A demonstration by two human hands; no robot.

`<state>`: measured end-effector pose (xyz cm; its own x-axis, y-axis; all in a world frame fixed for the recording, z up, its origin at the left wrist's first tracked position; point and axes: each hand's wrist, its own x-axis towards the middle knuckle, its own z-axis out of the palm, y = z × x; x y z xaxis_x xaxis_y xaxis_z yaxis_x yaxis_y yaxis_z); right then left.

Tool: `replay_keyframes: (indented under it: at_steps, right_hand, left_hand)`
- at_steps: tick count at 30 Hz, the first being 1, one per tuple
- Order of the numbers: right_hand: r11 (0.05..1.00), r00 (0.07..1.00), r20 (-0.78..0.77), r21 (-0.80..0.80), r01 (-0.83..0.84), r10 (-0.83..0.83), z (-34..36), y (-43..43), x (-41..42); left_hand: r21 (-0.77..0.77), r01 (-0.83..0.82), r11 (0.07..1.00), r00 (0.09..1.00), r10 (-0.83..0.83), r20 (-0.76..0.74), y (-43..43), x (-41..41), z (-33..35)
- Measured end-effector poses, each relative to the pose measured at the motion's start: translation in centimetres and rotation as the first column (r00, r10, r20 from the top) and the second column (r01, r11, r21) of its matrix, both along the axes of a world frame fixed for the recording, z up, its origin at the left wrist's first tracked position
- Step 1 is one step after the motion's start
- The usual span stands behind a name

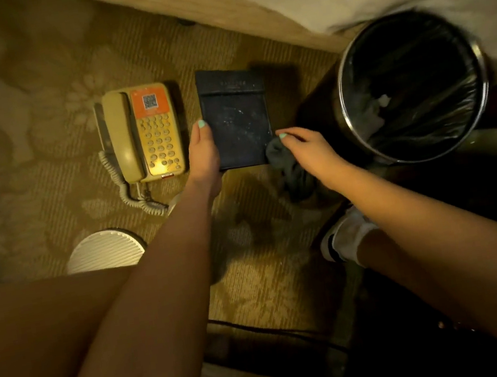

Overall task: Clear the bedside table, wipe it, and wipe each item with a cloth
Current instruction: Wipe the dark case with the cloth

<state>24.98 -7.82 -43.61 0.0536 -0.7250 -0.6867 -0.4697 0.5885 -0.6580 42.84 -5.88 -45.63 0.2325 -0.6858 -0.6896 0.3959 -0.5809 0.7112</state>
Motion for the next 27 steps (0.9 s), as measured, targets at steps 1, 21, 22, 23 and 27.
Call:
replay_keyframes:
  at_steps: [1,21,22,23,27]
  right_hand:
    - [0.996,0.998,-0.033,-0.066,-0.053,0.051,2.1,-0.1,-0.2]
    - [0.497,0.969,-0.217,-0.832,-0.248,0.119,26.3,1.5,-4.9]
    - [0.45,0.926,-0.356,-0.812,-0.371,0.123,25.4,1.4,-4.8]
    - [0.425,0.881,-0.46,-0.78,-0.459,0.106,24.8,1.3,-5.1]
    - [0.545,0.838,-0.543,-0.691,-0.475,0.042,25.4,0.2,-6.8]
  left_hand:
    - [-0.021,0.025,0.999,1.0,-0.025,0.004,-0.1,-0.1,1.6]
    - [-0.331,0.665,0.67,0.746,-0.573,0.339,2.7,-4.3,27.6]
    - [-0.334,0.672,0.661,0.74,-0.58,0.34,2.7,-4.9,27.7]
    - [-0.332,0.684,0.65,0.729,-0.588,0.35,2.7,-5.4,27.7]
    - [-0.325,0.747,0.58,0.664,-0.646,0.376,2.4,-6.7,28.2]
